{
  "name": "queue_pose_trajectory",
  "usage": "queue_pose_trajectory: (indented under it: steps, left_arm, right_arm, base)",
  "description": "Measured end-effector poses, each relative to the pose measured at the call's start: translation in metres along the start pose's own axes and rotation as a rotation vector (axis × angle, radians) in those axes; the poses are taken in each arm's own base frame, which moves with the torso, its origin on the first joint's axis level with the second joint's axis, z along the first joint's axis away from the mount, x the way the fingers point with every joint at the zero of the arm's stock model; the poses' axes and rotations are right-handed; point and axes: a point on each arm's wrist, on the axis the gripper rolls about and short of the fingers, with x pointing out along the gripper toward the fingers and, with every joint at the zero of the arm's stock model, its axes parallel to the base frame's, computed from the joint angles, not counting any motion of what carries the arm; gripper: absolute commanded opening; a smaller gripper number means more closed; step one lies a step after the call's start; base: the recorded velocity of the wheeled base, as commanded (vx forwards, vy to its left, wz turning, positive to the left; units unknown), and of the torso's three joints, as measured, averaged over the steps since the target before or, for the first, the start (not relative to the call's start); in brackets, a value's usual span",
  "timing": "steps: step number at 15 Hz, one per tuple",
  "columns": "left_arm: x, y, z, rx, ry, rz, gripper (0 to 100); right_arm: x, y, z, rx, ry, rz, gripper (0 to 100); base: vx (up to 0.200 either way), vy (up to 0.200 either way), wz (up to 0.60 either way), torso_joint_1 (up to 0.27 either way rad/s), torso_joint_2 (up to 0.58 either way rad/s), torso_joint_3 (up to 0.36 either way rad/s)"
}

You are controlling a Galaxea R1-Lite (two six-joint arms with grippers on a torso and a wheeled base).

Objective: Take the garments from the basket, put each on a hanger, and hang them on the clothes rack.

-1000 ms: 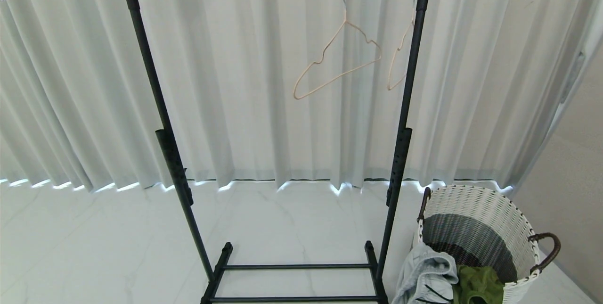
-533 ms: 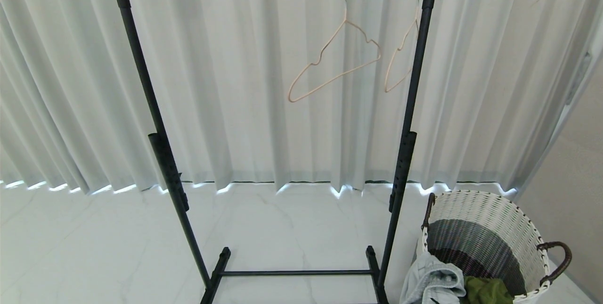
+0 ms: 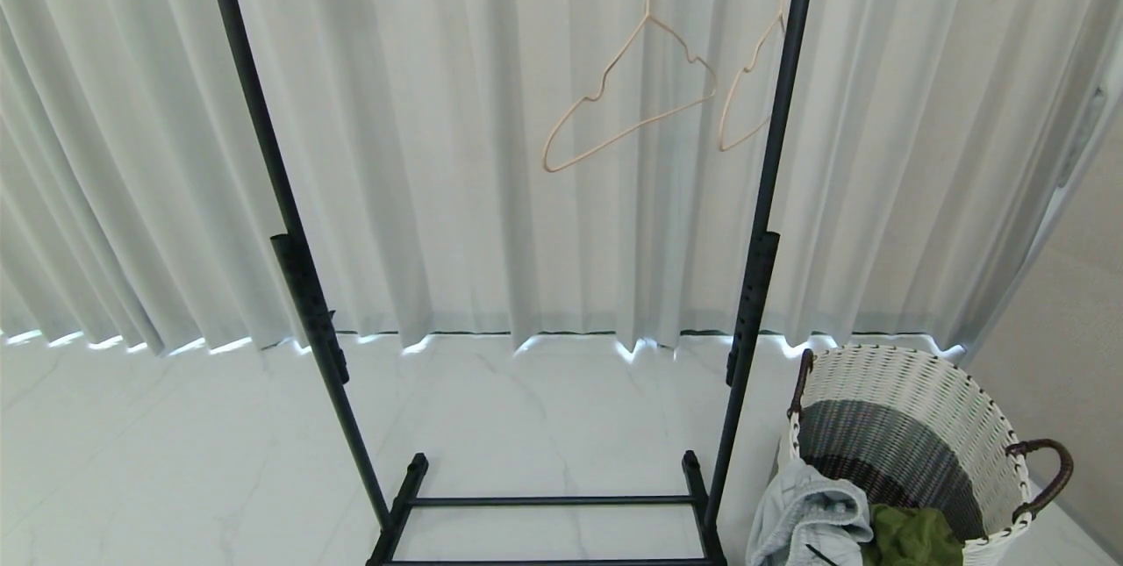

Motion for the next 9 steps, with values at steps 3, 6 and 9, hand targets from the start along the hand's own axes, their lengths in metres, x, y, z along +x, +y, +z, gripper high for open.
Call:
queue_pose_trajectory:
  steps: [3,6,9]
  left_arm:
    - [0.0,0.0,0.0,-0.001,-0.001,0.0,100]
    - [0.0,0.0,0.0,0.001,0.0,0.0,100]
    - [0.0,0.0,0.0,0.004,0.0,0.0,100]
  right_arm:
    - [0.0,0.0,0.004,-0.024,-0.038,0.007,100]
    - [-0.007,0.001,0.031,-0.045,-0.066,0.056,100]
    - [0.0,0.0,0.079,-0.127,0.013,0.074,100]
  base:
    - [0.0,0.0,0.0,0.0,0.0,0.0]
    - [0.0,0.0,0.0,0.0,0.0,0.0]
    - [0.0,0.0,0.0,0.0,0.0,0.0]
